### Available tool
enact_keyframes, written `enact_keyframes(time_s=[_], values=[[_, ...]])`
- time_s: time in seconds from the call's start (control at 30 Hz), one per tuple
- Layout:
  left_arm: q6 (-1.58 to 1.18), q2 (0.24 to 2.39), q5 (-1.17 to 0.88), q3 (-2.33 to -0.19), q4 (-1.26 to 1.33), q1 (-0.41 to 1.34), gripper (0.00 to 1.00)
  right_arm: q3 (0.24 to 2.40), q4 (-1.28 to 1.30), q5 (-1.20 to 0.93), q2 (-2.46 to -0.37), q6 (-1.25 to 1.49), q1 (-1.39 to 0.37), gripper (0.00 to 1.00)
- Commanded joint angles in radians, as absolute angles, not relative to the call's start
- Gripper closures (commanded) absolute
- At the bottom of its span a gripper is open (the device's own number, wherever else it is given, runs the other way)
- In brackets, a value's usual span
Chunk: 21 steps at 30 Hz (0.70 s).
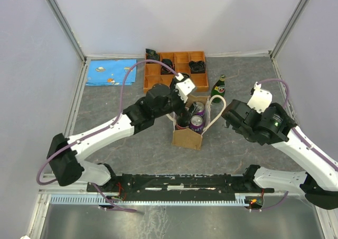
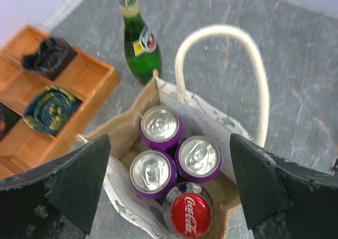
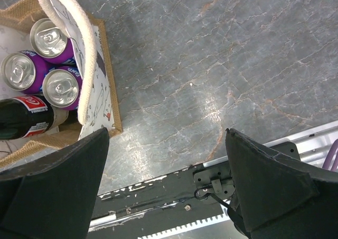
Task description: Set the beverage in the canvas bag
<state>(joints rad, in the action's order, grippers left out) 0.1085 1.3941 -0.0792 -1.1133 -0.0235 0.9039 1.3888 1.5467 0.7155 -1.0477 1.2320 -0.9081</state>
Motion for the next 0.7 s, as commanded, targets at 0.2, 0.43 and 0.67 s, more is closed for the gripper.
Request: enact_keyframes(time_s=[0.2,0.43,0.67], values=[[0.35,1.14,-0.432,-1.134,-0.145,0.904,0.01,1.573,1.47,0.739,-1.094,1.052,-0.752,0.01],[0.835,1.118,-0.682,-1.082,-0.451,0.919,0.07,1.709,1.349,0.579,-1.242,0.824,-0.548,0.01],[0.987,1.221,-0.611,-1.026,-0.392,0.993,0.08,1.714,1.33,0.551,-1.246,0.811,-0.519,0.01]])
